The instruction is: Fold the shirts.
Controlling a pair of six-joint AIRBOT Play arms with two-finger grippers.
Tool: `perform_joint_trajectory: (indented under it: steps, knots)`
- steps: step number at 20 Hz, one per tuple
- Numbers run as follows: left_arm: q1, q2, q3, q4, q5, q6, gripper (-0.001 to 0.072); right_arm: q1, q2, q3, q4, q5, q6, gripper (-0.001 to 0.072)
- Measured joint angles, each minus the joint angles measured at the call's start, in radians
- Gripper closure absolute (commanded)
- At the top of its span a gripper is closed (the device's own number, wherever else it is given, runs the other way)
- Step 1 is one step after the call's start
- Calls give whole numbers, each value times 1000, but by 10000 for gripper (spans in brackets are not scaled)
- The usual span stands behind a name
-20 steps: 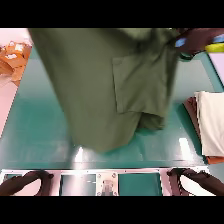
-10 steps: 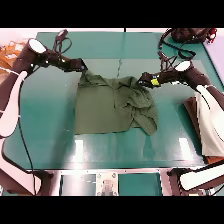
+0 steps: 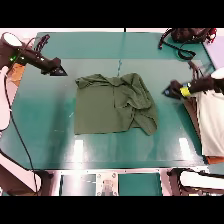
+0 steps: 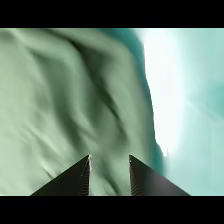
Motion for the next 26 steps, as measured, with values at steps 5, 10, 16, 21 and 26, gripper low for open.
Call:
perform_joint_trajectory:
  steps: [5, 10, 16, 21, 26]
  knots:
    - [19, 46, -51, 11, -114, -25, 684, -35, 239, -401, -71, -34, 88, 335]
    - [51, 222, -328, 83, -97, -17, 684, 36, 279, -627, 47, -189, 85, 455]
    - [94, 475, -783, 141, 71, -5, 173, 114, 233, -631, 130, -326, 22, 692]
    - [100, 547, -1083, 32, 224, 2, 174, 124, 226, -559, 125, -337, -15, 692]
    - [72, 553, -1311, -161, 389, 81, 175, 127, 225, -523, 129, -328, -30, 692]
